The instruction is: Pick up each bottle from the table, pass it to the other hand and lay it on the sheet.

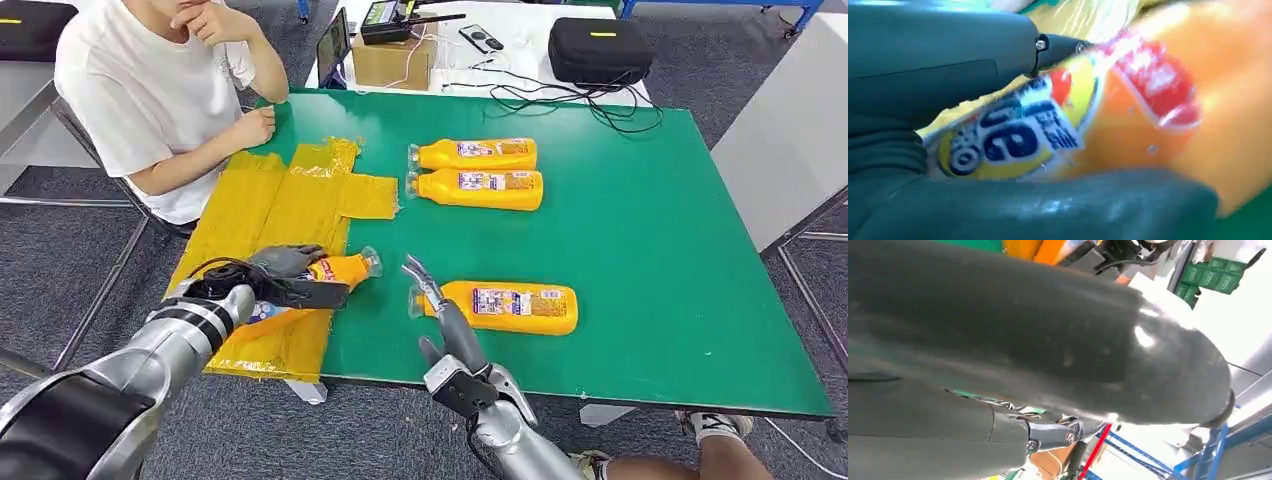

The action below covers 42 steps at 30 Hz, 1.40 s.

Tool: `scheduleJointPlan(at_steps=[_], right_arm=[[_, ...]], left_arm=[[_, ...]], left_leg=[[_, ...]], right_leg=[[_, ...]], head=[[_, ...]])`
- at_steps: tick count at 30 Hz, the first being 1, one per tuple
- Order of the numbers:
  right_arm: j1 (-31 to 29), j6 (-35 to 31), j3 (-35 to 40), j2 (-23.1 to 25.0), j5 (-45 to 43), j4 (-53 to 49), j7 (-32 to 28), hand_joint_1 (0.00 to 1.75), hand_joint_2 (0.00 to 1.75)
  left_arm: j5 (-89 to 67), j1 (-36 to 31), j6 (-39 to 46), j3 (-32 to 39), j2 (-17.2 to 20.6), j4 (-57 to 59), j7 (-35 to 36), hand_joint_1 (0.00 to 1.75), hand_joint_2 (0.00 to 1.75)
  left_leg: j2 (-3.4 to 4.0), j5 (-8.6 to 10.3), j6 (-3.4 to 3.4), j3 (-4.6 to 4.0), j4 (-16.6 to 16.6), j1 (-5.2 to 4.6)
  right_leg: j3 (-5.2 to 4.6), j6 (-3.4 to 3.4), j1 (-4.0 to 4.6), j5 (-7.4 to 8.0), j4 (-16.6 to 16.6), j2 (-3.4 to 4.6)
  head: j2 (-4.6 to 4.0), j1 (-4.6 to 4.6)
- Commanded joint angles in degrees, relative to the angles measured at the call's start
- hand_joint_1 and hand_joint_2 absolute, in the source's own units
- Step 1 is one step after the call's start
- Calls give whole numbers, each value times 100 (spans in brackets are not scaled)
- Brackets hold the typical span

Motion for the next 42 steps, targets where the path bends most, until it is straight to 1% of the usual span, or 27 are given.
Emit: scheduleJointPlan(at_steps=[1, 3, 7, 8, 11, 12, 13, 14, 15, 16, 21, 23, 25, 26, 28, 30, 31, 34, 35, 37, 38, 42], right_arm=[[-64, 13, 110, -164, -33, -11, -26, 0, 0], [-64, 13, 110, -164, -33, -11, -26, 0, 0], [-64, 13, 110, -164, -33, -11, -26, 0, 0], [-64, 13, 110, -164, -33, -11, -26, 0, 0], [-57, -6, 113, -165, -28, -42, -26, 0, 0], [-51, -20, 117, -165, -29, -54, -26, 0, 0], [-50, -18, 127, -166, -31, -68, -26, 0, 0], [-51, -8, 128, -165, -38, -61, -26, 0, 0], [-60, -17, 123, -161, -33, -31, -26, 0, 0], [-69, -29, 112, -154, -24, -4, -26, 0, 0], [-49, -40, 61, -177, -6, -32, -26, 0, 0], [-17, -73, 49, -171, 10, -56, -26, 0, 0], [-15, -92, 48, -172, 16, -63, -26, 0, 0], [-23, -102, 44, -173, 17, -61, -26, 0, 0], [-20, -209, 48, -195, 40, -114, -26, 0, 0], [7, -311, 58, -241, 39, -194, -26, 0, 0], [24, -322, 55, -255, 36, -205, -26, 0, 0], [118, -374, -25, -256, 140, -233, -26, 0, 0], [131, -349, -65, -249, 180, -238, -26, 0, 0], [125, -344, -107, -235, 237, -216, -26, 0, 0], [128, -355, -143, -225, 263, -201, -26, 0, 0], [194, -362, -226, -200, 323, -222, -26, 0, 0]], left_arm=[[232, -43, 150, 319, 31, -23, -286, 0, 0], [232, -43, 150, 319, 31, -23, -286, 0, 0], [232, -43, 150, 319, 31, -23, -286, 0, 0], [232, -43, 150, 319, 31, -23, -286, 0, 0], [31, -84, 128, 116, 40, 12, -212, 0, 0], [34, -86, 64, 98, 51, 30, -213, 0, 0], [34, -66, 56, 78, 69, 15, -277, 175, 0], [35, -59, 48, 77, 85, 23, -283, 175, 0], [2, -67, 68, 50, 89, 27, -232, 17, 0], [9, -32, 243, 79, 46, -3, -113, 0, 0], [62, -108, 233, 130, -78, 3, 30, 0, 0], [230, -109, 184, 266, -126, -32, -29, 0, 0], [384, -115, 112, 362, -167, -82, -167, 0, 0], [452, -123, 102, 408, -188, -107, -224, 0, 0], [676, -121, 143, 562, -265, -216, -416, 0, 0], [1089, -40, 391, 869, -388, -483, -753, 0, 0], [1333, 39, 518, 1053, -462, -659, -879, 0, 0], [2269, 488, 619, 1544, -694, -1625, -1158, 0, 0], [2570, 649, 576, 1605, -730, -2020, -1113, 0, 0], [2861, 739, 620, 1705, -780, -2286, -1022, 0, 0], [2985, 727, 636, 1768, -816, -2310, -933, 0, 0], [3104, 631, 729, 1806, -809, -2145, -746, 0, 0]], left_leg=[[3, -6, -3, 5, 2, 3], [6, -14, -5, 15, 5, 8], [3, -6, -4, 3, 1, 4], [6, -12, -6, 13, 2, 7], [4, -6, -4, 1, 1, 5], [9, -17, -9, 19, 5, 11], [3, -4, -3, -3, 0, 2], [8, -13, -6, 11, 4, 6], [6, -8, -4, 3, 2, 4], [9, -10, -5, 8, 2, 5], [0, -10, -4, 5, 4, 7], [-5, -11, -5, 8, 5, 7], [-5, -3, -2, -5, 2, 3], [-9, -10, -5, 7, 5, 7], [-6, -11, -5, 4, 8, 7], [-7, -2, -2, -9, 3, 2], [-11, -7, -3, -2, 7, 8], [-13, -5, -2, -1, 1, 4], [-17, -10, -3, 8, 3, 7], [-9, -2, -1, -6, 0, -1], [-11, -10, -2, 3, 5, 2], [0, -6, -3, -6, 2, 1]], right_leg=[[6, -7, 4, -5, 0, 0], [18, -14, 10, -11, -1, 2], [5, -9, 5, -5, -2, 1], [15, -15, 8, -10, -1, 2], [3, -9, 6, -4, -3, 1], [22, -19, 13, -13, -1, 3], [-2, -7, 3, -2, -1, 1], [12, -14, 8, -9, 0, 4], [3, -10, 5, -5, 0, 3], [8, -12, 7, -7, -1, 6], [8, -11, 8, -8, -1, -3], [13, -13, 8, -12, 0, -9], [-3, -6, 4, -4, -2, -7], [12, -12, 9, -12, -1, -13], [10, -12, 9, -12, 2, -10], [-6, -6, 3, -3, -1, -9], [5, -10, 9, -9, -1, -15], [7, -8, 5, -8, -5, -16], [18, -11, 8, -14, -6, -20], [-2, -5, 0, -5, -5, -11], [10, -9, 4, -12, -3, -15], [-3, -8, 3, -4, -3, -4]], head=[[0, 0], [0, 2], [0, 2], [0, 2], [0, 2], [0, 2], [0, 0], [0, 0], [0, 2], [0, 2], [0, 0], [0, 2], [0, 0], [0, 2], [0, 2], [0, 2], [0, 2], [0, 0], [0, 0], [0, 0], [0, 0], [0, 2]])
